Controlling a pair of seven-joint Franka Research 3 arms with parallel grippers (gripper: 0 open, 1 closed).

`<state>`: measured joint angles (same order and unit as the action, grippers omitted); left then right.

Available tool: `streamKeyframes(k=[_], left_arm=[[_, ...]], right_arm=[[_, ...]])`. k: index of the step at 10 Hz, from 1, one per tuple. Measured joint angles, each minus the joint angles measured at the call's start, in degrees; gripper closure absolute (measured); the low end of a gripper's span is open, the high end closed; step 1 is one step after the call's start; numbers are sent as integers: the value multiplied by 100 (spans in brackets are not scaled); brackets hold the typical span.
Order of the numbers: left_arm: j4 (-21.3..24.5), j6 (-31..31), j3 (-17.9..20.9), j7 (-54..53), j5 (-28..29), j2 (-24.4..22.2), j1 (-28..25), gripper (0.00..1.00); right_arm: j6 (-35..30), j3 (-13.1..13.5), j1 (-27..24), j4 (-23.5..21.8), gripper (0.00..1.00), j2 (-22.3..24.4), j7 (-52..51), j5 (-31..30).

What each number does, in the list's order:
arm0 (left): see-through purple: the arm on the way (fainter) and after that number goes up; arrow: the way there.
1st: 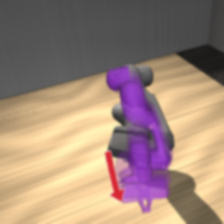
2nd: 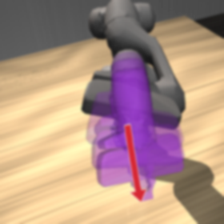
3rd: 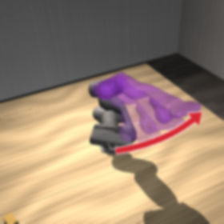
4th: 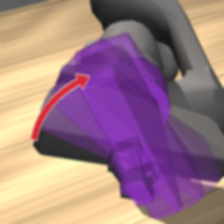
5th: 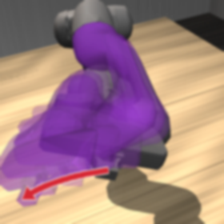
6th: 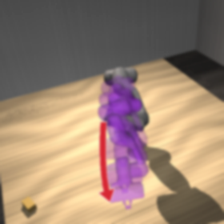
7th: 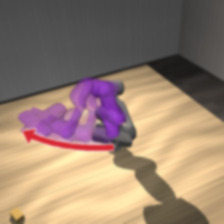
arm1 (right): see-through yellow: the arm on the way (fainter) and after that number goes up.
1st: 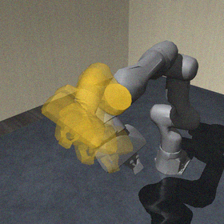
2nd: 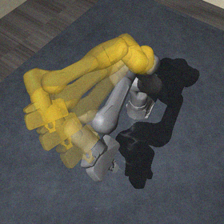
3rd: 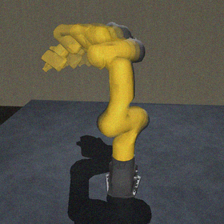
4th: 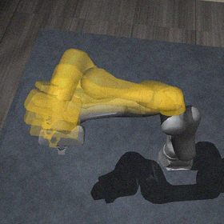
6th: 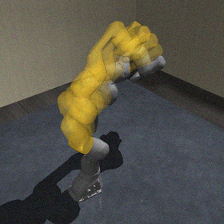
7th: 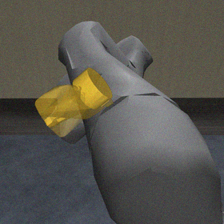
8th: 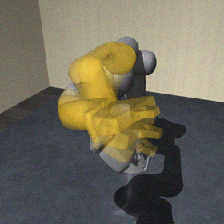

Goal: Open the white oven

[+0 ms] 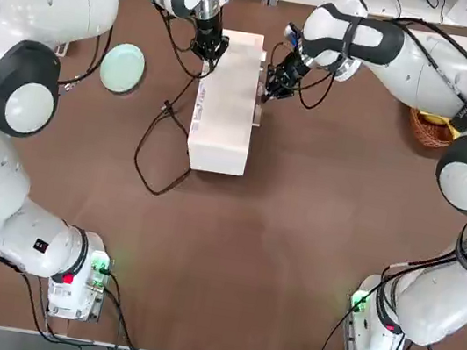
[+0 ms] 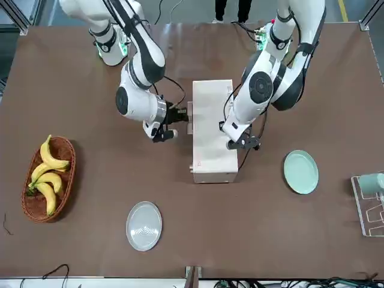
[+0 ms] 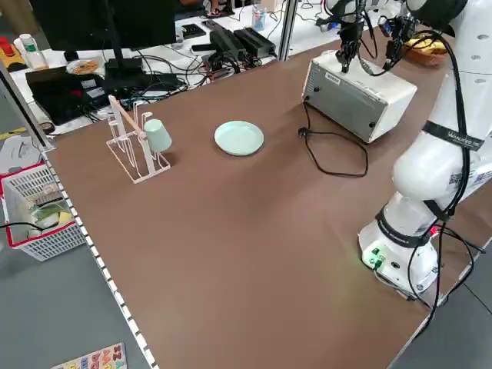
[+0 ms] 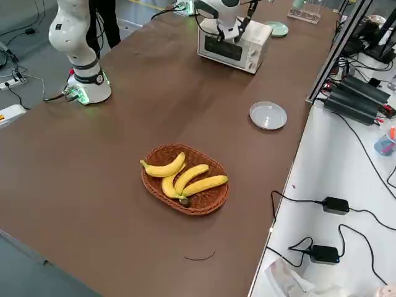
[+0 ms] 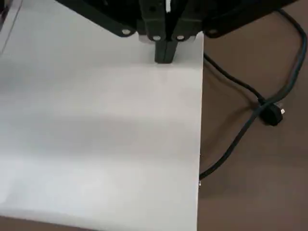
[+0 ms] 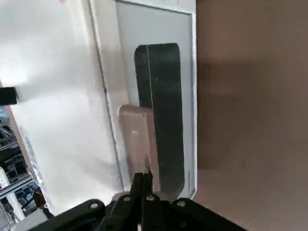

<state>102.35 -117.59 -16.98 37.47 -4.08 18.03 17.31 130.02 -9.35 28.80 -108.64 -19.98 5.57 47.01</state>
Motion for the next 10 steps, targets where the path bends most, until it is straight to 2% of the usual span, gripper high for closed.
streamKeyframes(k=[4, 10], left_arm=[[3, -3, 0, 0, 0, -3, 0, 99], [8, -9, 0, 0, 0, -5, 0, 98]], right_arm=[[216, -110, 0, -5, 97, 0, 1, 8], [363, -123, 0, -61, 97, -20, 1, 22]])
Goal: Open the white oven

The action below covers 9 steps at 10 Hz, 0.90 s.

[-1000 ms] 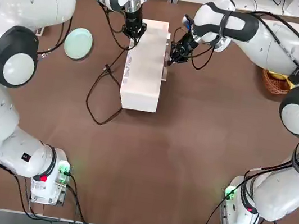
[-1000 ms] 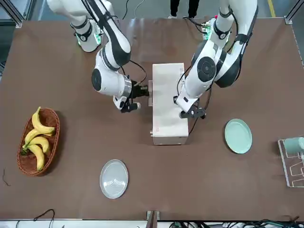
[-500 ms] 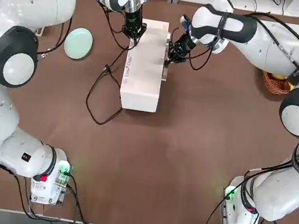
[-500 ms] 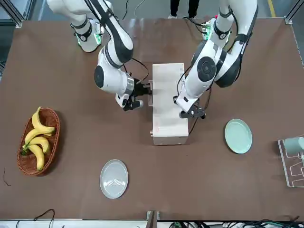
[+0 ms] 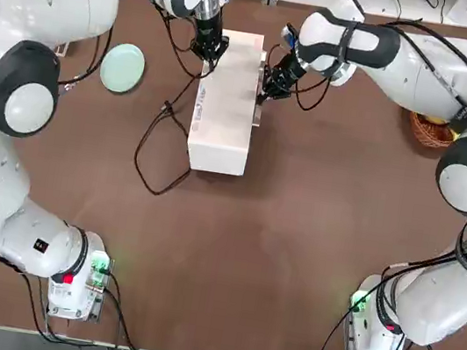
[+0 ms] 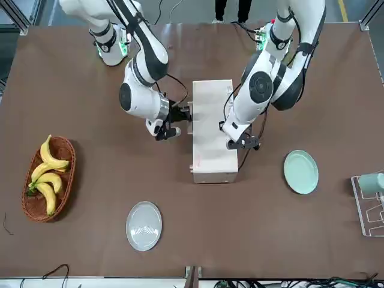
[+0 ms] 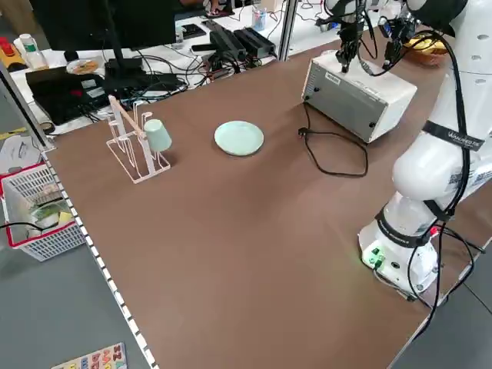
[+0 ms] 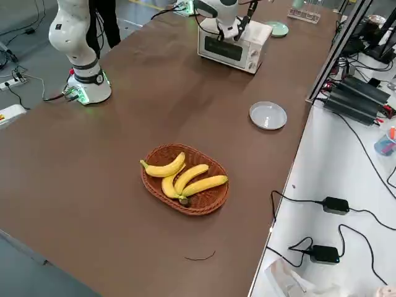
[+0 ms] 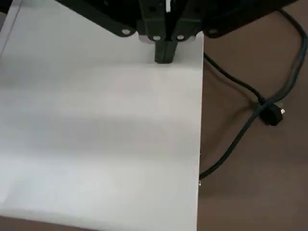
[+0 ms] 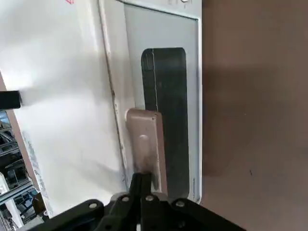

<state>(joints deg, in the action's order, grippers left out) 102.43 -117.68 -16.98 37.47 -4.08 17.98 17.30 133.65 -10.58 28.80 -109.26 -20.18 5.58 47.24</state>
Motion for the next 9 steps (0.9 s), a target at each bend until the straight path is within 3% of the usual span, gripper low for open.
streamKeyframes(k=[9], left_arm=[[4, -7, -1, 0, 0, -5, 0, 99]], right_arm=[[37, -4, -73, -157, 96, 68, -330, 3]])
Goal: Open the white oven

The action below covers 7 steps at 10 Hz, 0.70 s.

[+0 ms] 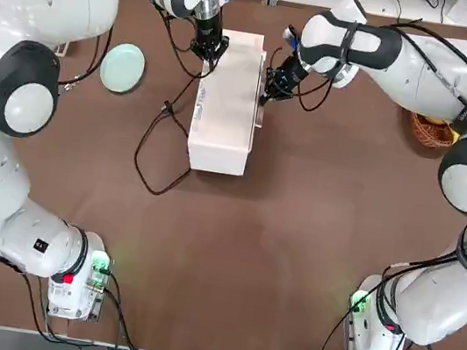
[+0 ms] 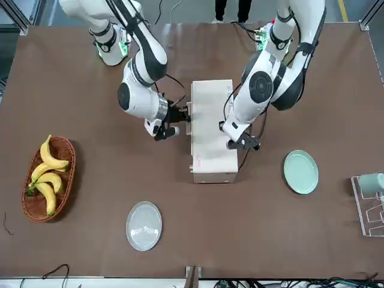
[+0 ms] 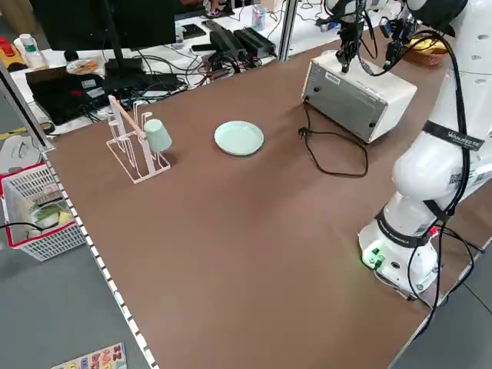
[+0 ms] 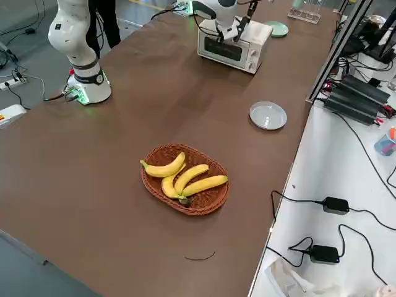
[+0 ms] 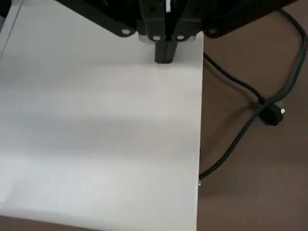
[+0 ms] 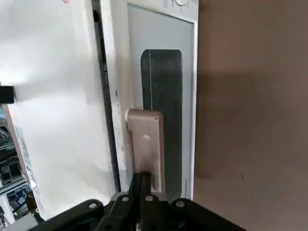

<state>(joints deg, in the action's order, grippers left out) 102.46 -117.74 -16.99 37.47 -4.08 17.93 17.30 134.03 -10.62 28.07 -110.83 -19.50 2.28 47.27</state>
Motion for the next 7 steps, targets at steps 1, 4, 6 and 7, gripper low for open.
streamKeyframes(k=[1, 4, 6, 7], left_arm=[[0, 0, 0, 0, 0, 0, 0, 99], [0, -2, 0, 0, 0, 0, 0, 99], [1, -4, 0, 0, 0, 0, 0, 99], [1, -5, 0, 0, 0, 0, 0, 99]], right_arm=[[-14, 4, -14, -17, 96, 9, -41, 0], [-65, 43, -57, -93, 96, 46, -160, 0], [-141, 130, -82, -189, 96, 92, -272, 0], [-154, 167, -93, -240, 96, 114, -315, 0]])
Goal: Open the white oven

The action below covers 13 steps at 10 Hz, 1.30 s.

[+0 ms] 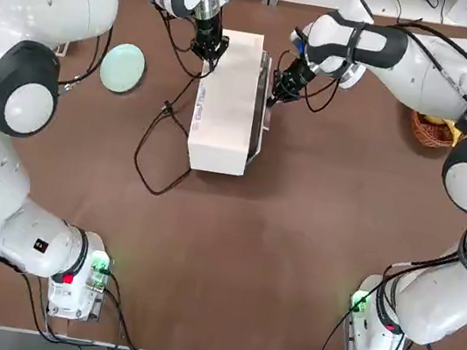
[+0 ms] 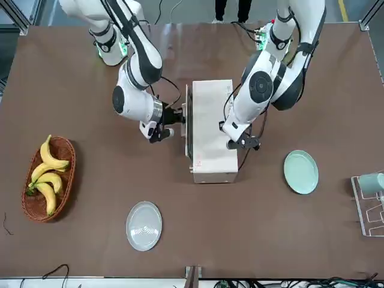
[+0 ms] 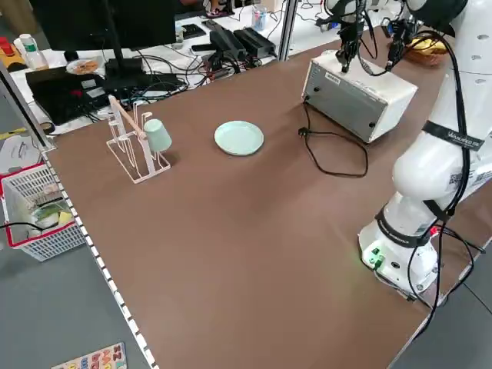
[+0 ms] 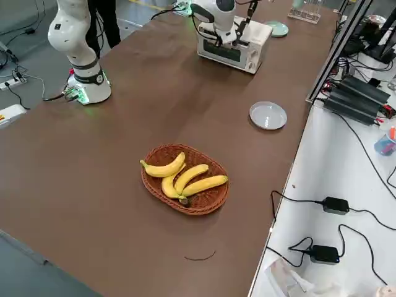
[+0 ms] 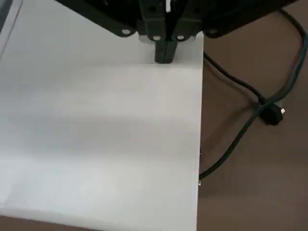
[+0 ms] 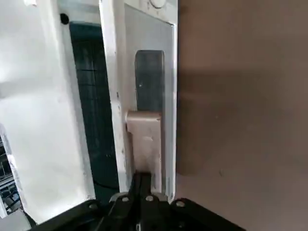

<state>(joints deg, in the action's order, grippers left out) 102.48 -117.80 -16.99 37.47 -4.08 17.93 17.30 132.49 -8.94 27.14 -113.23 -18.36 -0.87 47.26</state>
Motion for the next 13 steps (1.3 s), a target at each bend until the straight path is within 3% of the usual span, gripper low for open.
streamKeyframes(k=[10, 13], left_arm=[[2, -2, 1, 0, 0, 0, -3, 99], [3, -2, 1, 0, 0, 0, -3, 99]], right_arm=[[64, 521, -28, -529, 93, -125, -372, -121], [157, 679, -11, -595, 56, -215, -493, -304]])
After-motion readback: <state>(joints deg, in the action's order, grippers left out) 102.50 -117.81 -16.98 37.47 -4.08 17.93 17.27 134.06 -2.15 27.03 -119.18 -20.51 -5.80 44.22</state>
